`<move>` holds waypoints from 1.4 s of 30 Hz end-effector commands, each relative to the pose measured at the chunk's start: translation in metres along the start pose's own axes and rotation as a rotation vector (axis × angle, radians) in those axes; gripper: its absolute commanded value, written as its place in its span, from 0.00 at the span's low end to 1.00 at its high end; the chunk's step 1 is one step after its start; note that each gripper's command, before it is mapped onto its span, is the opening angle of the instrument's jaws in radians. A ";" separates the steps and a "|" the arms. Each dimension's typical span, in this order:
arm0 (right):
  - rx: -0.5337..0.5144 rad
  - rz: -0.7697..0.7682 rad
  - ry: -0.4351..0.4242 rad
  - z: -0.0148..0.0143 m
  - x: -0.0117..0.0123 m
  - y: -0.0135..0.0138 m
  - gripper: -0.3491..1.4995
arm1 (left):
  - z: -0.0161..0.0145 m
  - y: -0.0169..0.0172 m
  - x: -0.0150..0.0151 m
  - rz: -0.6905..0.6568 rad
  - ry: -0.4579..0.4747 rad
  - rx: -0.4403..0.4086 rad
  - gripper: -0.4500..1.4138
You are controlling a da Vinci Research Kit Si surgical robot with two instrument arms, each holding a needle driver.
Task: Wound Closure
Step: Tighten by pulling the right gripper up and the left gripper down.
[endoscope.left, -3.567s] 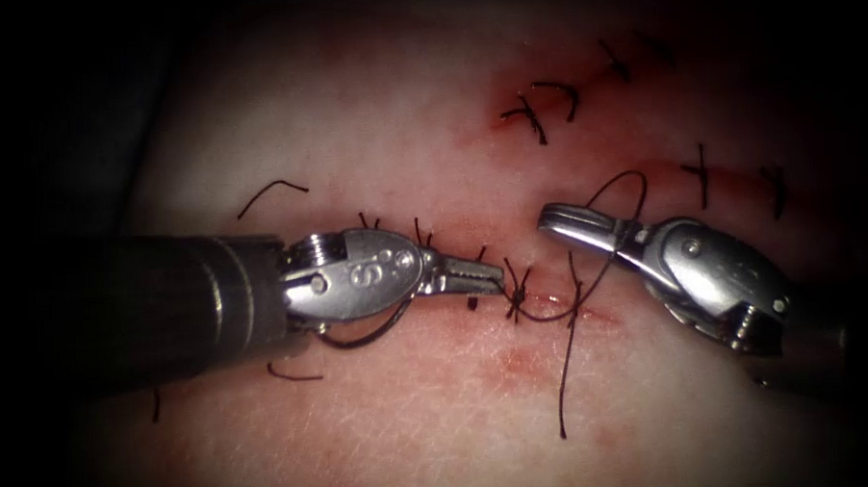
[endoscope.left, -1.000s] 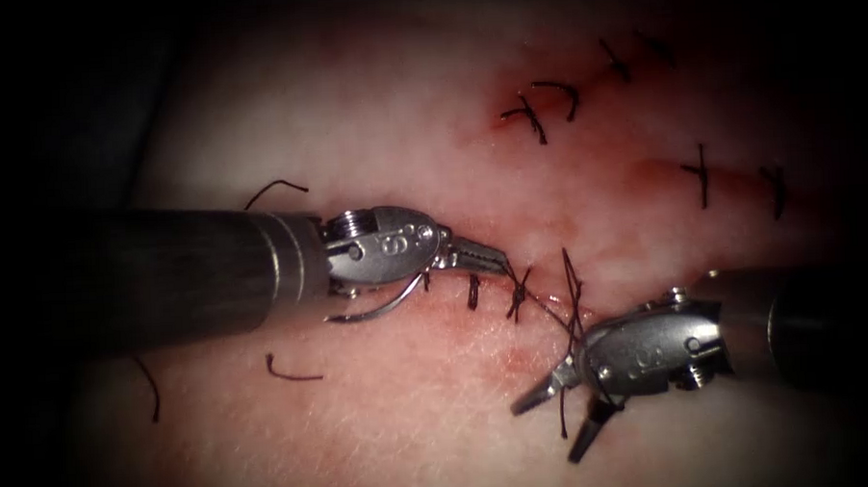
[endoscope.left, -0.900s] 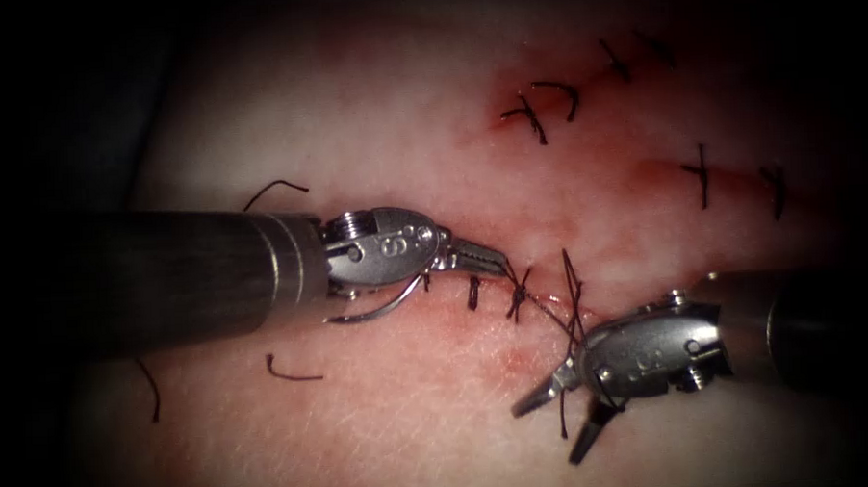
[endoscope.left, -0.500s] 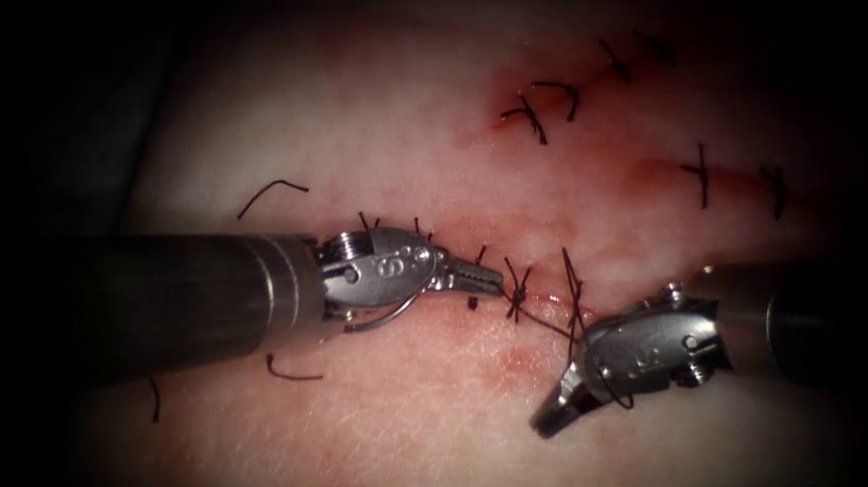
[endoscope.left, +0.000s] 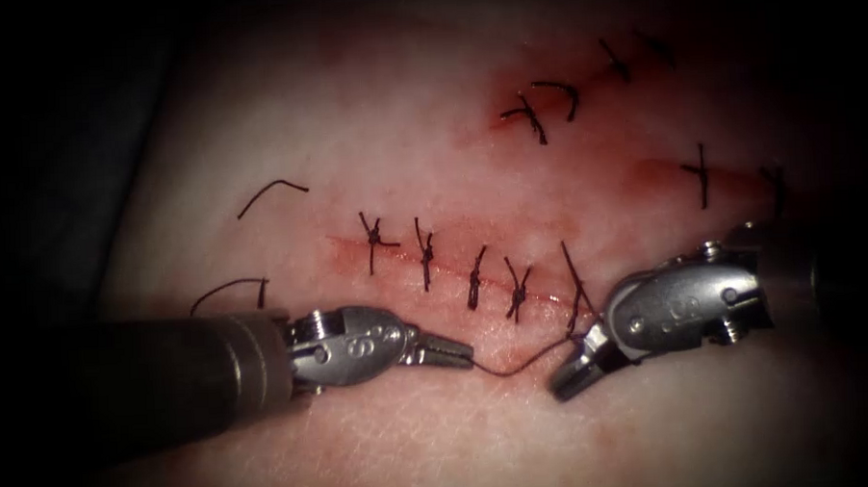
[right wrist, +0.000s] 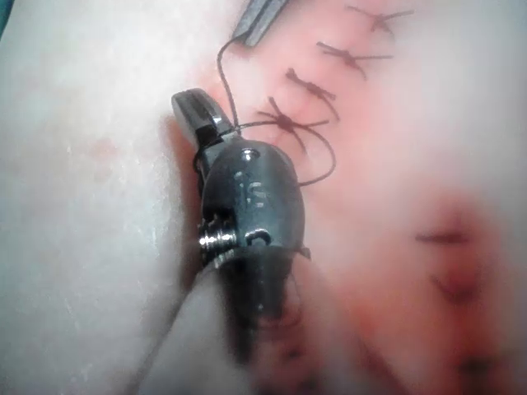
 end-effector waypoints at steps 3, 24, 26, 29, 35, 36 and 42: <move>-0.027 0.016 0.039 -0.0010 -0.0013 0.0017 0.00 | 0.0008 0.0023 -0.0008 0.008 -0.031 -0.015 0.00; -0.087 0.074 0.099 -0.0039 -0.0044 0.0044 0.00 | -0.0015 0.0161 -0.0031 0.098 -0.195 -0.313 0.00; -0.089 0.076 0.097 -0.0040 -0.0046 0.0046 0.00 | -0.0017 0.0166 -0.0035 0.107 -0.202 -0.333 0.00; -0.095 0.081 0.090 -0.0041 -0.0051 0.0050 0.00 | -0.0021 0.0174 -0.0041 0.112 -0.229 -0.367 0.00; -0.140 0.107 0.080 -0.0050 -0.0063 0.0063 0.00 | -0.0012 0.0193 -0.0054 0.126 -0.254 -0.451 0.00; -0.144 0.110 0.079 -0.0052 -0.0064 0.0064 0.00 | -0.0009 0.0197 -0.0056 0.132 -0.260 -0.468 0.00; -0.186 0.133 0.052 -0.0059 -0.0066 0.0069 0.00 | 0.0001 0.0226 -0.0071 0.168 -0.300 -0.606 0.00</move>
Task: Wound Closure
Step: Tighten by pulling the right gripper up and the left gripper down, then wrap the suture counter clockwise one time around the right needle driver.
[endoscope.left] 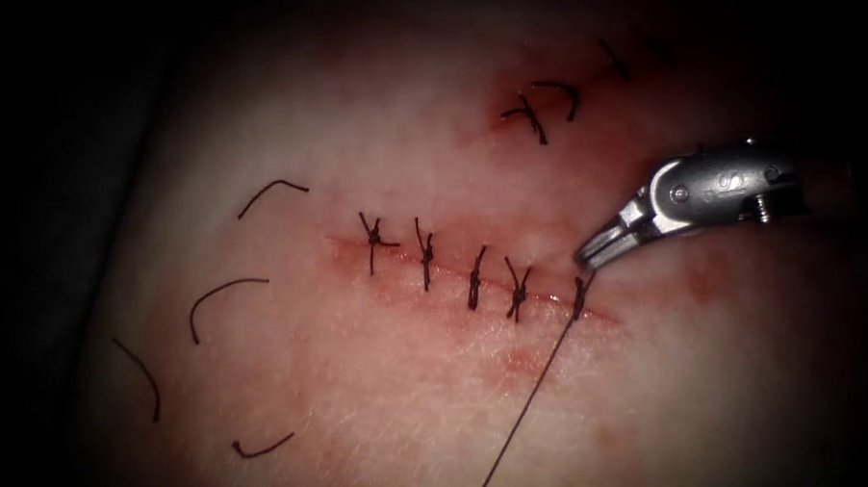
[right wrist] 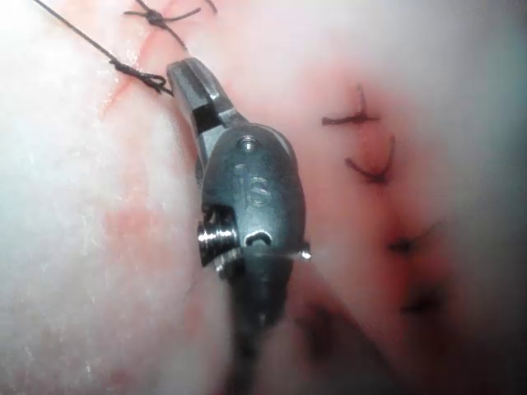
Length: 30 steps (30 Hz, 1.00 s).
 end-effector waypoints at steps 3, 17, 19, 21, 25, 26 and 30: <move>-0.042 0.029 -0.013 0.0003 -0.0003 0.0010 0.00 | 0.0023 0.0007 -0.0003 0.022 -0.008 -0.074 0.00; -0.167 0.010 -0.115 0.0002 -0.0008 0.0014 0.00 | 0.0049 0.0032 -0.0012 0.126 -0.036 -0.299 0.00; -0.180 0.009 -0.123 0.0002 -0.0008 0.0014 0.00 | 0.0051 0.0034 -0.0012 0.128 -0.041 -0.309 0.00; -0.185 0.006 -0.125 0.0002 -0.0008 0.0014 0.00 | 0.0053 0.0036 -0.0013 0.136 -0.046 -0.318 0.00; -0.177 0.003 -0.106 0.0004 -0.0007 0.0011 0.00 | 0.0048 0.0035 -0.0012 0.139 -0.054 -0.323 0.00; -0.178 0.003 -0.087 0.0006 -0.0006 0.0010 0.00 | 0.0041 0.0032 -0.0009 0.135 -0.041 -0.293 0.00; -0.221 0.082 0.016 0.0008 0.0000 0.0001 0.28 | 0.0007 0.0018 0.0006 0.154 0.019 -0.169 0.00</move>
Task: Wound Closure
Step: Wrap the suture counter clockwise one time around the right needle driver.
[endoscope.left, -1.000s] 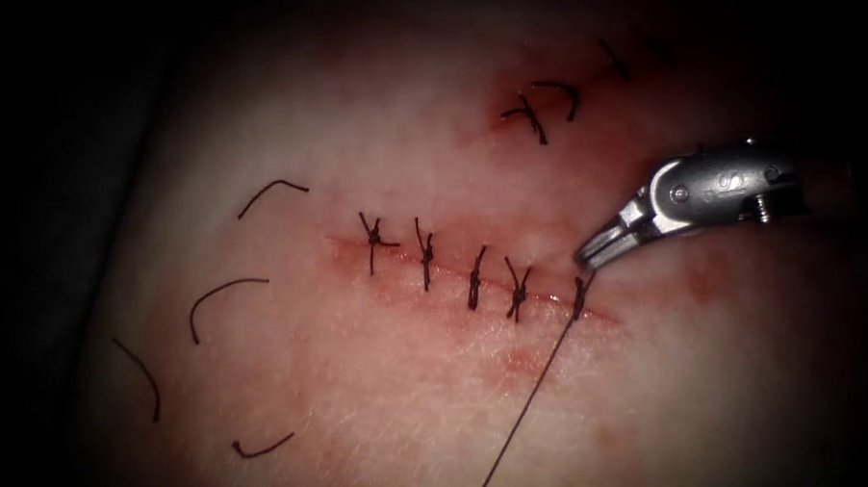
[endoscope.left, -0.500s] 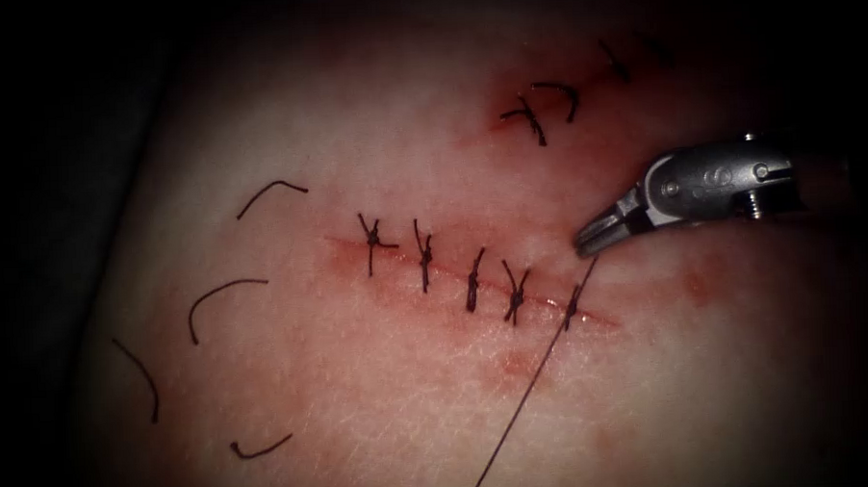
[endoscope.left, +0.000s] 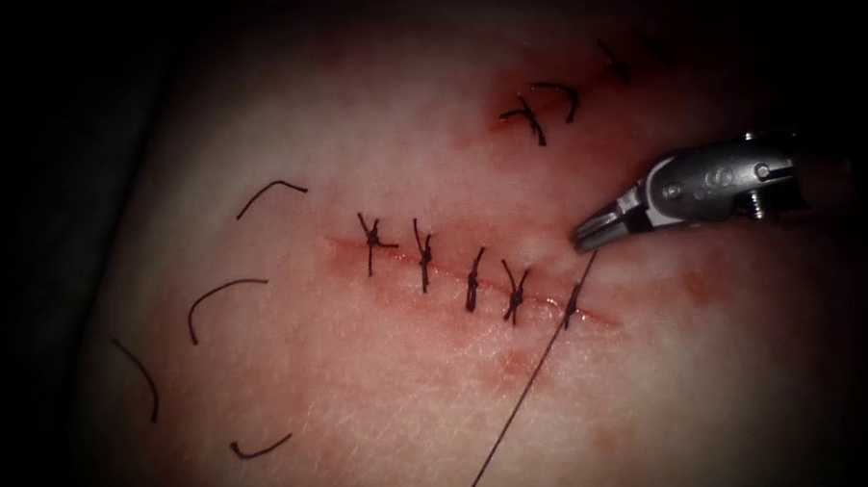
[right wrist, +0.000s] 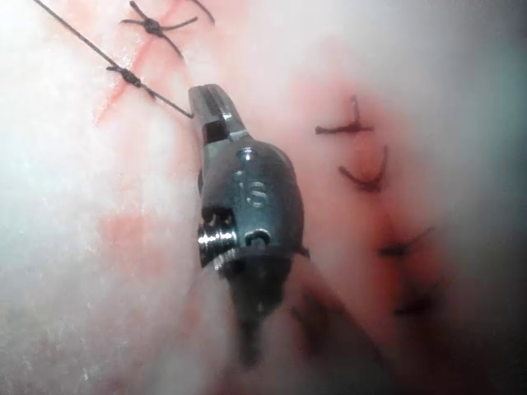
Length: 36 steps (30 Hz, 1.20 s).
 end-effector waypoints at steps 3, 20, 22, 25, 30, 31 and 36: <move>-0.060 0.026 0.079 0.0004 0.0002 -0.0008 0.66 | -0.0029 -0.0015 0.0016 -0.020 0.035 0.130 0.00; -0.342 0.056 0.275 -0.0070 0.0034 0.0008 0.74 | -0.0186 -0.0081 0.0117 0.144 0.143 0.551 0.00; -0.353 0.058 0.263 -0.0069 0.0040 0.0001 0.67 | -0.0195 -0.0091 0.0120 0.145 0.152 0.565 0.00; -0.350 0.042 0.242 -0.0061 0.0048 -0.0015 0.55 | -0.0208 -0.0105 0.0122 0.153 0.175 0.583 0.00; -0.281 -0.005 0.238 -0.0031 0.0055 -0.0039 0.00 | -0.0226 -0.0127 0.0119 0.163 0.196 0.602 0.00; -0.264 -0.015 0.232 -0.0026 0.0056 -0.0043 0.00 | -0.0230 -0.0132 0.0117 0.163 0.202 0.609 0.00; -0.175 -0.051 0.224 0.0009 0.0058 -0.0055 0.00 | -0.0243 -0.0147 0.0108 0.155 0.218 0.627 0.00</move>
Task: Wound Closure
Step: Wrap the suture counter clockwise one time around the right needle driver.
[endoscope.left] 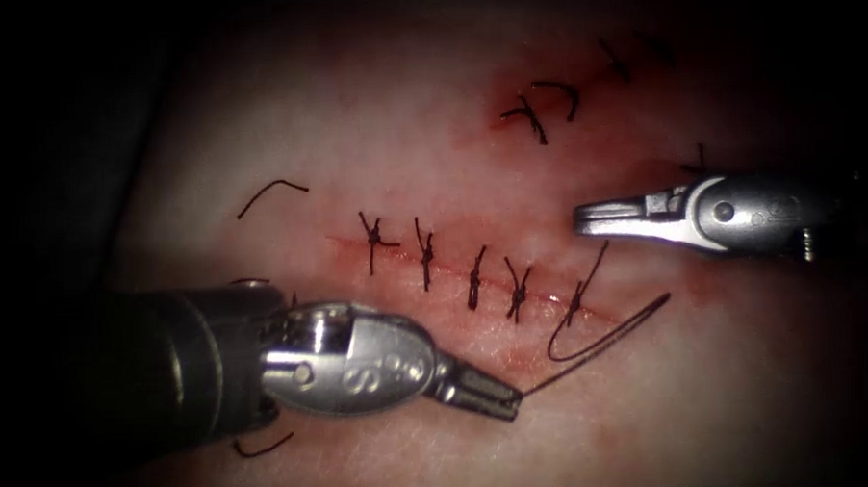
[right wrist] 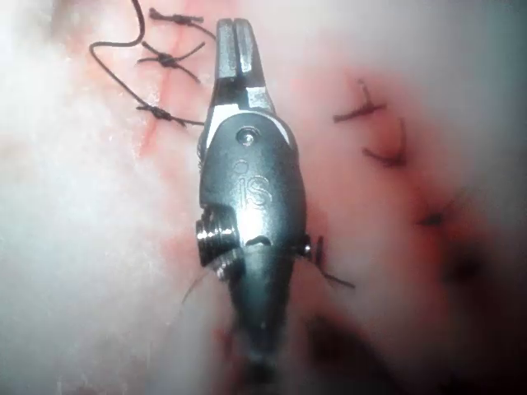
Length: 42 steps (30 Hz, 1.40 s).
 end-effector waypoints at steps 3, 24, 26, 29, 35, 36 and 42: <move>0.055 -0.020 0.022 0.0031 -0.0008 -0.0015 0.00 | 0.0004 -0.0012 -0.0011 -0.017 0.012 0.018 0.00; 0.113 -0.007 0.177 0.0028 0.0002 -0.0051 0.00 | 0.0010 -0.0081 -0.0091 -0.216 -0.147 0.338 0.00; 0.089 -0.001 0.187 0.0030 0.0007 -0.0053 0.00 | 0.0018 -0.0082 -0.0095 -0.222 -0.165 0.366 0.00; -0.020 0.061 0.195 0.0038 0.0009 -0.0056 0.00 | 0.0044 -0.0075 -0.0102 -0.215 -0.191 0.393 0.00; -0.177 0.243 0.234 0.0041 0.0015 -0.0065 0.00 | 0.0058 -0.0063 -0.0105 -0.208 -0.209 0.408 0.00; -0.204 0.252 0.233 0.0041 0.0017 -0.0065 0.00 | 0.0059 -0.0061 -0.0104 -0.207 -0.211 0.409 0.00; -0.256 0.313 0.255 0.0039 0.0023 -0.0069 0.00 | 0.0060 -0.0050 -0.0100 -0.206 -0.219 0.411 0.00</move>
